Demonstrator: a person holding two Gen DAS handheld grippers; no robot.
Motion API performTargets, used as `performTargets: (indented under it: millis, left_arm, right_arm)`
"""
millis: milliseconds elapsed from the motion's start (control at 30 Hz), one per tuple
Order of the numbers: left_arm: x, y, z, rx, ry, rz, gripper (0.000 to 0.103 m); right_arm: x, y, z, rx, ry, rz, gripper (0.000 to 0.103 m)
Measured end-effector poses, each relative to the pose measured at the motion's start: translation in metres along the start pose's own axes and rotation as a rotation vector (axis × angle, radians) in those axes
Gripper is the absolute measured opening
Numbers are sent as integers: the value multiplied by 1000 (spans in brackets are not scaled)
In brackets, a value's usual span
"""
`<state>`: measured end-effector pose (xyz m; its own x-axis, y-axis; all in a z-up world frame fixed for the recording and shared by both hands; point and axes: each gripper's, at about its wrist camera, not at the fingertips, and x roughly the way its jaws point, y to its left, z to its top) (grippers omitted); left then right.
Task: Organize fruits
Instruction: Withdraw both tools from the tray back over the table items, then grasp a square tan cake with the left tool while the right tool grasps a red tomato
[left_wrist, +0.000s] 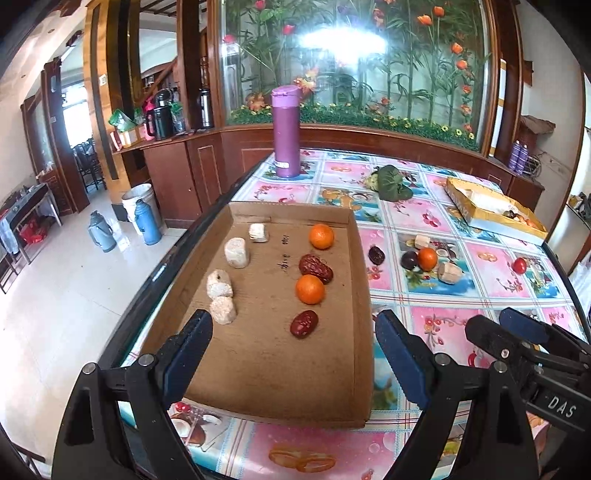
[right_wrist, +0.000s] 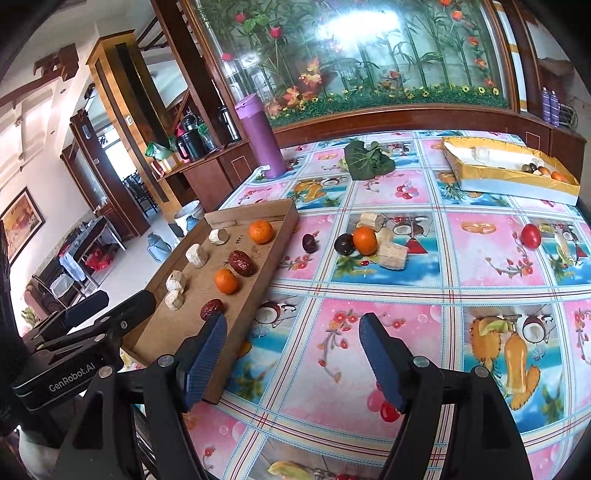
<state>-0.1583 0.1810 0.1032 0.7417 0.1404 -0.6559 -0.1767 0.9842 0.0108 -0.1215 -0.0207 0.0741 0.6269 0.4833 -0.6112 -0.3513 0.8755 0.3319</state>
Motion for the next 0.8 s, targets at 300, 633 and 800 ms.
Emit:
performTargets:
  millis: [300, 633, 800]
  left_arm:
    - [31, -26, -8, 29, 121, -192, 89]
    - [68, -62, 6, 5, 198, -314, 89]
    - [68, -104, 21, 115, 165, -345, 89]
  right_arm:
    - [-15, -69, 20, 38, -30, -180, 78]
    - [-21, -198, 70, 113, -28, -463, 78]
    - [23, -239, 87, 170, 45, -478, 76]
